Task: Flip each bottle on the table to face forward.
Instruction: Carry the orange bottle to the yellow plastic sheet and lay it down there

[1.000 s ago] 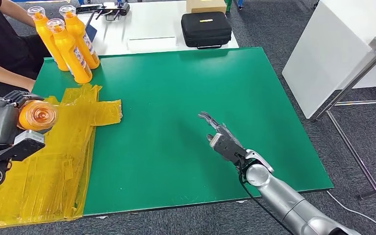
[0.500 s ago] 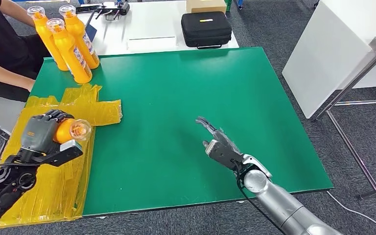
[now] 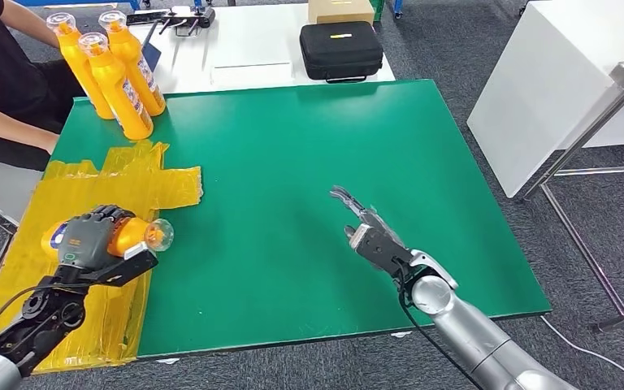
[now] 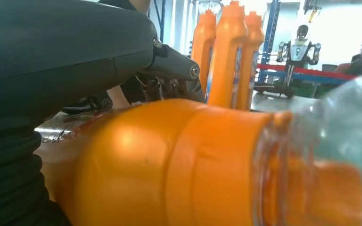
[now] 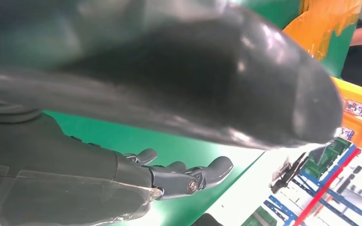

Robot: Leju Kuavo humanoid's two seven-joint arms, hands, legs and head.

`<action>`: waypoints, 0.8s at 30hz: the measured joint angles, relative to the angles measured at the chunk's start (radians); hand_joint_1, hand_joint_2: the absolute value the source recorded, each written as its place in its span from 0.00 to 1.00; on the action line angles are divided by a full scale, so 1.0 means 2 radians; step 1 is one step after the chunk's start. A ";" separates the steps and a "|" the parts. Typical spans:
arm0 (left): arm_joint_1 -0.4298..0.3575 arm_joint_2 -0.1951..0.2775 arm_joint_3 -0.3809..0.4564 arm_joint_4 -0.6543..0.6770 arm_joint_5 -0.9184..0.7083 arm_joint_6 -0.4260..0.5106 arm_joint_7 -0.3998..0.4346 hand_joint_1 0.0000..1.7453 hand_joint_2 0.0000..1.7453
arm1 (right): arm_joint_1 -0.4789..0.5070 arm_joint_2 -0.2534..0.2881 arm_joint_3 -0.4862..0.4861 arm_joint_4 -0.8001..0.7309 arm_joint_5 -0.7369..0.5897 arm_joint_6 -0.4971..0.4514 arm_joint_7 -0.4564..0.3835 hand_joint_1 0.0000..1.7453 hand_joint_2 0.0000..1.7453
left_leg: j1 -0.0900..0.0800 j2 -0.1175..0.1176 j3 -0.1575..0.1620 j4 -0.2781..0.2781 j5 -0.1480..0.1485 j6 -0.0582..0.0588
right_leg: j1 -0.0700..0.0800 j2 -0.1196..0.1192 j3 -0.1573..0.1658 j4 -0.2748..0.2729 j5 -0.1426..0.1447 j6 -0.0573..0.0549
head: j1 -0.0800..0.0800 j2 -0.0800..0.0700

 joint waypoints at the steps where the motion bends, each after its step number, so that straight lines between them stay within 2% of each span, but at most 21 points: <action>1: 0.000 -0.004 -0.003 0.005 0.000 0.001 0.001 1.00 1.00 | 0.000 0.001 0.000 0.000 0.001 0.000 0.001 0.00 0.00 | 0.000 0.000 0.000 0.000 0.000 0.000 | 0.000 0.000 0.000 0.000 0.000 0.000 | 0.000 0.000; 5: 0.005 -0.025 -0.004 0.016 -0.026 0.003 0.014 1.00 1.00 | 0.003 0.004 0.000 -0.004 0.010 -0.001 0.005 0.00 0.00 | 0.000 0.000 0.001 0.000 0.000 0.000 | 0.000 0.000 0.001 0.000 0.000 0.000 | 0.000 0.000; 6: 0.009 -0.032 0.000 0.017 -0.040 0.004 0.020 0.95 1.00 | 0.006 0.004 -0.001 -0.006 0.012 -0.002 0.006 0.00 0.00 | 0.000 0.000 0.001 0.000 0.000 0.000 | 0.000 0.000 0.001 0.000 0.000 0.000 | 0.000 0.000; 8: 0.019 -0.045 0.010 0.017 -0.072 0.005 0.033 0.49 1.00 | 0.011 0.006 -0.003 -0.010 0.018 -0.002 0.008 0.00 0.00 | 0.000 0.000 0.001 0.000 0.000 0.000 | -0.001 0.000 0.001 0.000 0.000 0.000 | 0.000 0.000; 9: 0.024 -0.052 0.016 0.017 -0.084 0.005 0.036 0.24 0.75 | 0.014 0.007 -0.004 -0.012 0.022 -0.002 0.010 0.00 0.00 | 0.000 -0.001 0.001 0.000 0.000 0.000 | -0.001 0.000 0.001 0.000 0.000 0.000 | 0.000 0.000; 10: 0.029 -0.060 0.021 0.017 -0.094 0.005 0.038 0.04 0.50 | 0.017 0.009 -0.006 -0.014 0.027 -0.002 0.012 0.00 0.00 | 0.000 -0.001 0.001 0.000 0.000 0.001 | -0.001 0.000 0.002 0.000 -0.001 0.000 | 0.000 0.000; 12: 0.035 -0.078 0.030 0.020 -0.104 0.003 0.039 0.00 0.00 | 0.023 0.014 -0.009 -0.018 0.040 -0.002 0.017 0.00 0.00 | -0.001 -0.002 0.001 0.000 -0.001 0.001 | -0.001 -0.001 0.002 0.000 -0.001 0.000 | 0.000 0.000; 17: 0.038 -0.122 0.040 0.023 -0.103 -0.045 0.040 0.00 0.00 | 0.037 0.030 -0.024 -0.029 0.065 0.007 0.027 0.00 0.00 | -0.002 -0.003 0.005 0.000 -0.001 0.002 | -0.003 -0.002 0.006 0.000 -0.002 0.002 | 0.000 0.000; 24: 0.054 -0.150 0.053 -0.019 -0.109 -0.097 0.022 0.00 0.00 | 0.066 0.039 -0.054 -0.053 0.093 0.019 0.033 0.00 0.00 | -0.004 -0.007 0.010 0.000 -0.003 0.004 | -0.004 -0.006 0.012 0.000 -0.005 0.005 | 0.000 0.000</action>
